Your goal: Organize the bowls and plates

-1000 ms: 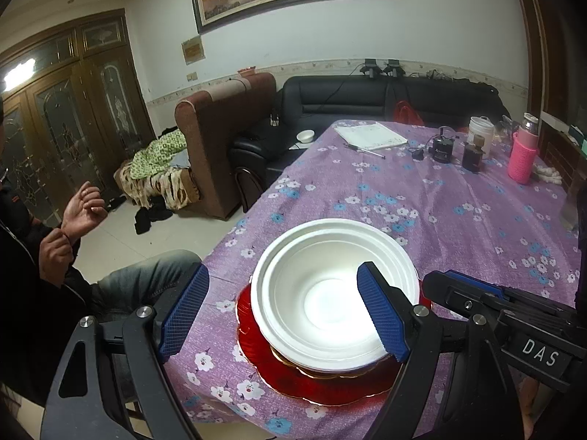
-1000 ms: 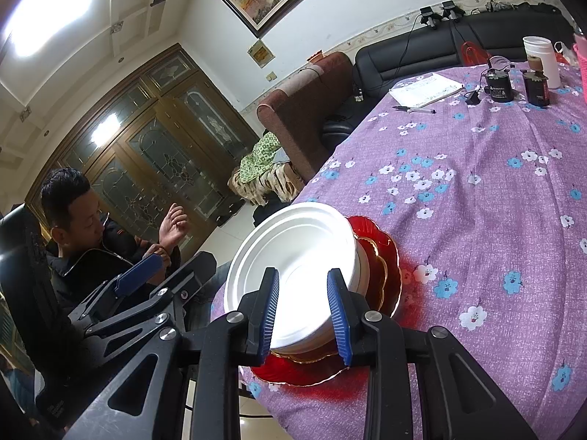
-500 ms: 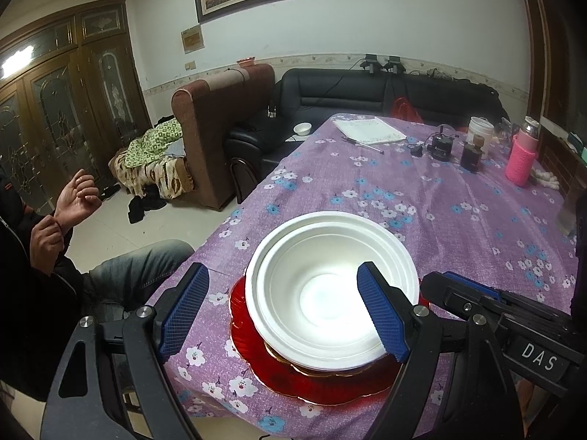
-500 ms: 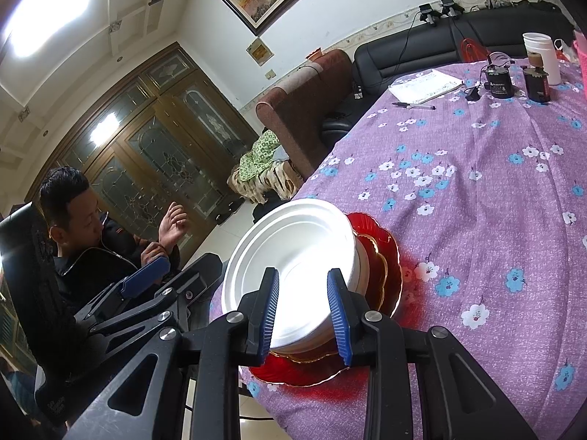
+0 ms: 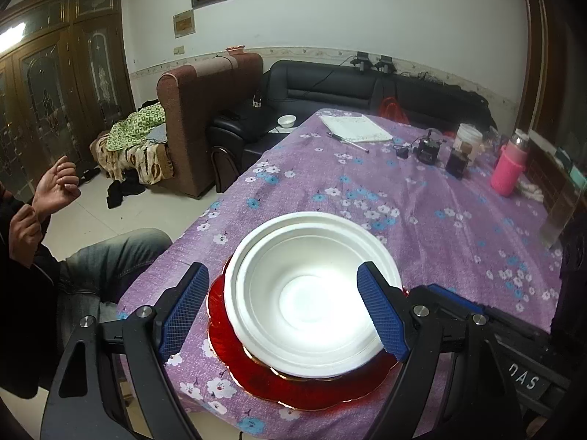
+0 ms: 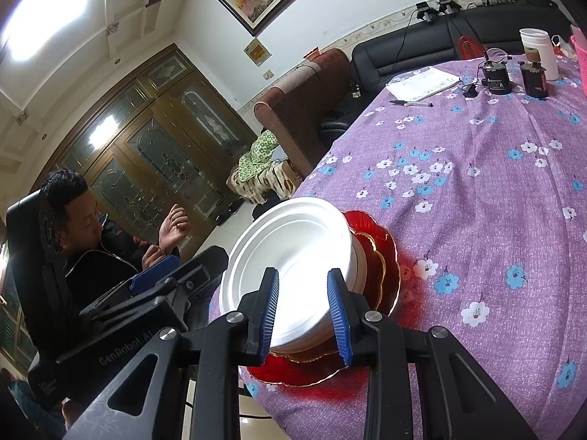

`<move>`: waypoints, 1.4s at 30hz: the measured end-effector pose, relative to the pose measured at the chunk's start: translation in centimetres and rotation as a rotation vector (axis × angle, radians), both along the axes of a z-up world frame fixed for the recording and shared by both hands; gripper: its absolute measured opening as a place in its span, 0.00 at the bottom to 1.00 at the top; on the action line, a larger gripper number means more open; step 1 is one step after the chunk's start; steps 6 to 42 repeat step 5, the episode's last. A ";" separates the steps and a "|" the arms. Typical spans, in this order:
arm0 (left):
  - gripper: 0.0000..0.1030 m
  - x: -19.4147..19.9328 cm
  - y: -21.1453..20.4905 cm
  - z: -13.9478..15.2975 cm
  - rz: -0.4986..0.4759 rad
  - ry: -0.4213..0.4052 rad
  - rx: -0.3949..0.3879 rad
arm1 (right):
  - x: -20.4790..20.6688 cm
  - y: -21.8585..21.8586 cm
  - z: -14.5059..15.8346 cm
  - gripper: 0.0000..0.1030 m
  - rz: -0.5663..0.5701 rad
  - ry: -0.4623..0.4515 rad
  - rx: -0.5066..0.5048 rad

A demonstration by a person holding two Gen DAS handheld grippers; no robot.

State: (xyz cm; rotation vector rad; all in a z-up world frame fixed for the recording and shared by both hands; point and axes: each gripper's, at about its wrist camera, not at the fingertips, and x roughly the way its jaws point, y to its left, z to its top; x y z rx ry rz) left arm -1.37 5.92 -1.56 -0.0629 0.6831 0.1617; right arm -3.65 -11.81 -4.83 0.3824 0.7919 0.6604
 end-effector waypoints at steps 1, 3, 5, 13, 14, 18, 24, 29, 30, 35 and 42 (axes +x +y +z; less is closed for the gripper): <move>0.81 0.0 0.1 0.0 -0.001 -0.004 -0.003 | 0.0 0.0 0.0 0.29 -0.002 0.001 0.002; 0.81 -0.1 0.2 0.2 0.001 -0.015 -0.007 | 0.1 -0.1 0.0 0.29 -0.004 0.004 0.006; 0.81 -0.3 0.3 0.2 0.004 -0.025 -0.007 | 0.2 -0.1 -0.1 0.29 -0.007 0.007 0.006; 0.81 -0.3 0.3 0.2 0.004 -0.025 -0.007 | 0.2 -0.1 -0.1 0.29 -0.007 0.007 0.006; 0.81 -0.3 0.3 0.2 0.004 -0.025 -0.007 | 0.2 -0.1 -0.1 0.29 -0.007 0.007 0.006; 0.81 -0.3 0.3 0.2 0.004 -0.025 -0.007 | 0.2 -0.1 -0.1 0.29 -0.007 0.007 0.006; 0.81 -0.3 0.3 0.2 0.004 -0.025 -0.007 | 0.2 -0.1 -0.1 0.29 -0.007 0.007 0.006; 0.81 -0.3 0.3 0.2 0.004 -0.025 -0.007 | 0.2 -0.1 -0.1 0.29 -0.007 0.007 0.006; 0.81 -0.3 0.3 0.2 0.004 -0.025 -0.007 | 0.2 -0.1 -0.1 0.29 -0.007 0.007 0.006; 0.81 -0.3 0.3 0.2 0.004 -0.025 -0.007 | 0.2 -0.1 -0.1 0.29 -0.007 0.007 0.006; 0.81 -0.3 0.3 0.2 0.004 -0.025 -0.007 | 0.2 -0.1 -0.1 0.29 -0.007 0.007 0.006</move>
